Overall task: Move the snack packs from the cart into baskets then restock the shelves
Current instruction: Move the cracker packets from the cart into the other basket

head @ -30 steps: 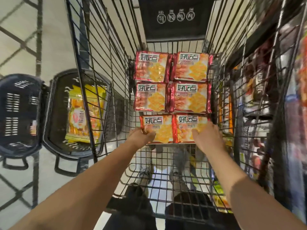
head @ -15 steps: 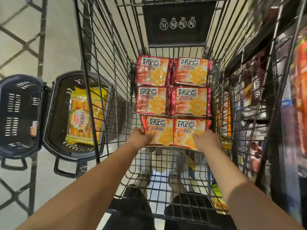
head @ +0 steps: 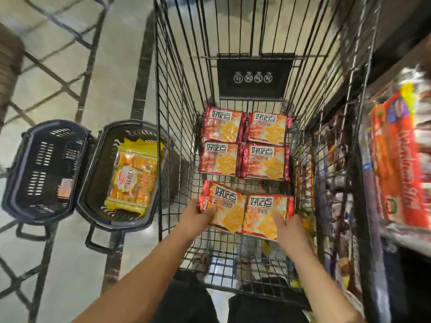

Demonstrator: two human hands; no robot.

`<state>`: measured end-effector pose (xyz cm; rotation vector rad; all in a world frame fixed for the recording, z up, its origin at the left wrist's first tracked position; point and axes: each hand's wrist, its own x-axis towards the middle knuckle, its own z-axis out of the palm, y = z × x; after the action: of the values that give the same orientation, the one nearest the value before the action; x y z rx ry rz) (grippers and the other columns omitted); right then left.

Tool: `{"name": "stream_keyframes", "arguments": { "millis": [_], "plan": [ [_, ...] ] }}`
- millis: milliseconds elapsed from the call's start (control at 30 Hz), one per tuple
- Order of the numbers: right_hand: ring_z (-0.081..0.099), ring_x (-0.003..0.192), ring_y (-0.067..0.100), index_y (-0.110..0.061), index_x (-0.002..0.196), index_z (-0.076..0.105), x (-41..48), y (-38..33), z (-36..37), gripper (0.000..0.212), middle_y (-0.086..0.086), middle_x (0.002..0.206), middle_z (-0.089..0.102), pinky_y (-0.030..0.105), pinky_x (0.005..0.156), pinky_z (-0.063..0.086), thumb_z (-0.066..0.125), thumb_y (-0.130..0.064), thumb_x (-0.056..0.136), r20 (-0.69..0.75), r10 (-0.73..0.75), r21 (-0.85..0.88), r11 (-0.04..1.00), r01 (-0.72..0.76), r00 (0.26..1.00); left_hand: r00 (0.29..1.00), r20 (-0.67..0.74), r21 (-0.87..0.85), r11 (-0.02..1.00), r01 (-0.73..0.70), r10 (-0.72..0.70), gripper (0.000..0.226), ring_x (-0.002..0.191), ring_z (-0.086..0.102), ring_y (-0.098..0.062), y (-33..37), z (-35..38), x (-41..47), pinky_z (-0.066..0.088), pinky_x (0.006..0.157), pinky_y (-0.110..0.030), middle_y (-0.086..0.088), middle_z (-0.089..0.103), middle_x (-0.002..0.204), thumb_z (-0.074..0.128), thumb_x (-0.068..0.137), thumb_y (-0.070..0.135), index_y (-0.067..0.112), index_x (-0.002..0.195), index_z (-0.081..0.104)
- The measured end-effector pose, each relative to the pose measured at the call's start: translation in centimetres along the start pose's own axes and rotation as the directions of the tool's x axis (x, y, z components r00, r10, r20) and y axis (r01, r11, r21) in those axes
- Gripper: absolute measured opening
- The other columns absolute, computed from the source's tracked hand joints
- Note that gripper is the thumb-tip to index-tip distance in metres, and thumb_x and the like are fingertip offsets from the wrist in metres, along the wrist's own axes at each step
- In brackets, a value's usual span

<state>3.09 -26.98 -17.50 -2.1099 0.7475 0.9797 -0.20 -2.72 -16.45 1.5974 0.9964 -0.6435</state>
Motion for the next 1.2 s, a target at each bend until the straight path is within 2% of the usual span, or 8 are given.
{"name": "stream_keyframes", "arguments": {
  "millis": [133,267,533,667,800,933,1033,1200],
  "plan": [
    [0.054,0.126,0.037,-0.001,0.142,0.037,-4.9,-1.3,-2.7,0.062,0.02,0.138,0.054,0.038,0.094,0.043,0.036,-0.05,0.105,-0.011,-0.149,0.036,0.988,0.149,0.989,0.991,-0.017,-0.072,0.989,-0.131,0.13,0.039,0.104,0.073,-0.017,1.7,-1.7,-5.3,0.055,0.101,-0.047,0.003,0.073,0.117,0.066,0.099,0.037,0.023,0.133,0.053],
    [0.028,0.151,0.024,-0.016,0.161,0.022,-8.3,-3.4,-5.5,0.083,0.001,0.165,0.028,0.04,0.119,0.024,0.028,-0.067,0.096,0.071,-0.257,0.125,0.961,0.247,0.964,0.974,-0.153,-0.221,0.955,-0.199,0.167,0.044,0.107,0.072,-0.018,2.6,-5.5,-10.2,0.055,0.101,-0.045,0.001,0.074,0.12,0.066,0.094,0.053,0.026,0.129,0.06],
    [0.029,0.15,0.017,-0.02,0.156,0.036,-16.4,-10.9,-5.9,0.09,-0.009,0.159,0.034,0.036,0.124,0.015,0.035,-0.077,0.086,0.126,-0.537,0.114,0.843,0.526,0.834,0.932,-0.256,-0.46,0.816,-0.35,0.256,0.031,0.101,0.075,-0.02,1.0,-14.0,-19.8,0.059,0.088,-0.034,-0.004,0.079,0.11,0.053,0.104,0.036,0.015,0.118,0.071],
    [0.02,0.153,0.016,-0.027,0.158,0.032,-22.5,-12.9,-1.5,0.085,-0.007,0.164,0.028,0.036,0.125,0.01,0.026,-0.079,0.091,0.186,-0.689,0.014,0.714,0.7,0.7,0.905,-0.344,-0.538,0.737,-0.409,0.251,0.034,0.098,0.076,-0.022,-3.8,-19.0,-23.3,0.061,0.087,-0.042,-0.008,0.079,0.109,0.055,0.102,0.039,0.014,0.117,0.072],
    [0.03,0.148,0.016,-0.027,0.154,0.039,-29.1,-13.2,5.2,0.065,-0.019,0.151,0.033,0.02,0.111,0.016,0.033,-0.063,0.101,0.243,-0.759,0.034,0.629,0.777,0.604,0.867,-0.436,-0.585,0.656,-0.478,0.243,0.03,0.069,0.07,-0.01,-10.7,-24.7,-27.1,0.055,0.065,-0.02,0.001,0.076,0.081,0.053,0.104,0.035,0.011,0.11,0.07],
    [0.049,0.118,0.0,-0.035,0.13,0.058,-36.0,-12.7,13.5,0.038,-0.025,0.123,0.06,0.012,0.098,0.025,0.046,-0.056,0.1,0.344,-0.745,0.176,0.649,0.74,0.571,0.861,-0.49,-0.676,0.565,-0.473,0.135,0.036,0.095,0.072,-0.026,-19.2,-30.5,-30.8,0.054,0.089,-0.039,-0.015,0.078,0.108,0.057,0.1,0.04,0.011,0.111,0.075],
    [0.066,0.112,0.0,-0.032,0.13,0.065,-39.3,-12.1,20.4,0.041,-0.021,0.117,0.072,0.032,0.108,0.043,0.051,-0.055,0.098,0.409,-0.737,0.177,0.643,0.745,0.539,0.846,-0.528,-0.692,0.54,-0.479,0.073,0.037,0.104,0.075,-0.028,-25.5,-34.5,-33.6,0.057,0.093,-0.04,-0.012,0.077,0.113,0.056,0.102,0.04,0.011,0.119,0.072],
    [0.06,0.126,0.017,-0.044,0.141,0.054,-43.6,-11.1,29.9,0.079,-0.016,0.134,0.065,0.05,0.112,0.043,0.063,-0.084,0.074,0.531,-0.699,0.171,0.643,0.747,0.479,0.802,-0.597,-0.687,0.51,-0.517,0.009,0.035,0.097,0.077,-0.022,-34.1,-39.7,-38.7,0.059,0.077,-0.029,-0.007,0.079,0.109,0.051,0.105,0.039,0.016,0.12,0.072]
  ]
}}
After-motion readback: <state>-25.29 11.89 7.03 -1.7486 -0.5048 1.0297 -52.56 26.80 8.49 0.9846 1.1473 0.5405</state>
